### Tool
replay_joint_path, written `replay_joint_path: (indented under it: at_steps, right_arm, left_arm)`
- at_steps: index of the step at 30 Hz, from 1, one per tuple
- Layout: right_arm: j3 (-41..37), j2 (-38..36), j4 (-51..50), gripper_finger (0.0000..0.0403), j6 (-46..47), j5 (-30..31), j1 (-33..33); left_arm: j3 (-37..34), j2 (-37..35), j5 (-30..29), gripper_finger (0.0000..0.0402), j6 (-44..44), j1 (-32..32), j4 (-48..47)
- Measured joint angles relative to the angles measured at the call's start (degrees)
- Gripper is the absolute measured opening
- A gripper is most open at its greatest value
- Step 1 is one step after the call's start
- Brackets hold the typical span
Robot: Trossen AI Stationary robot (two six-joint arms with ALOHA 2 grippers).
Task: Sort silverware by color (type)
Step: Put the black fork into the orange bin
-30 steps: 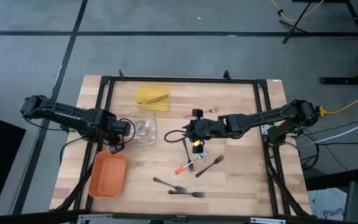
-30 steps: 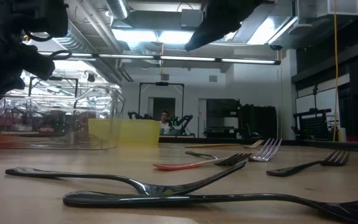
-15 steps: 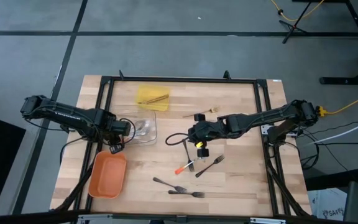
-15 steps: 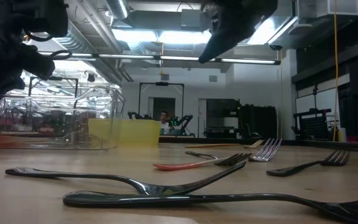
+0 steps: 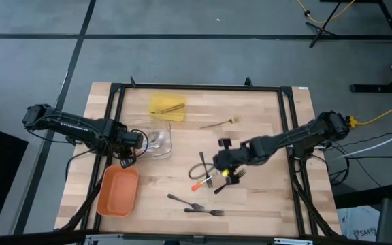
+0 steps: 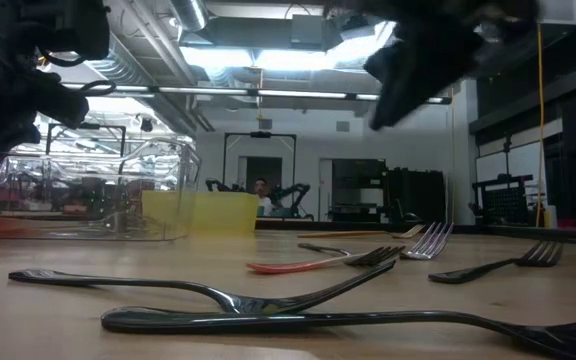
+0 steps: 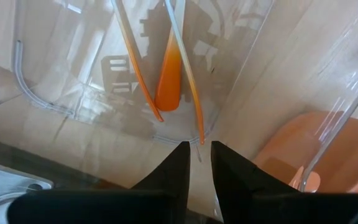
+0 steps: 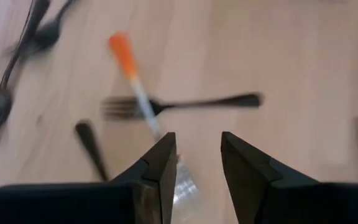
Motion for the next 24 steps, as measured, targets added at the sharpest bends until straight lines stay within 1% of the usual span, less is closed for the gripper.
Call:
replay_joint_path:
  at_steps: [7, 13, 16, 20, 24]
  right_arm:
    - [-5.8, 0.0, 0.0, 0.0117, 6.9, -0.4, 3.9]
    - [-9.3, 0.0, 0.5, 0.0117, 9.0, -0.6, 5.2]
    - [-11.3, 0.0, 1.8, 0.0117, 9.3, -3.3, 5.4]
    - [-14.7, 0.0, 7.3, 0.0117, 9.4, -8.9, 5.4]
    - [-18.5, 0.0, 13.4, 0.0117, 9.4, -10.0, 5.4]
  left_arm:
    - [0.0, 0.0, 0.0, 0.006, 0.0, 0.0, 0.0]
    - [0.0, 0.0, 0.0, 0.006, 0.0, 0.0, 0.0]
    - [0.0, 0.0, 0.0, 0.006, 0.0, 0.0, 0.0]
    - [0.0, 0.0, 0.0, 0.006, 0.0, 0.0, 0.0]
    - [0.0, 0.0, 0.0, 0.006, 0.0, 0.0, 0.0]
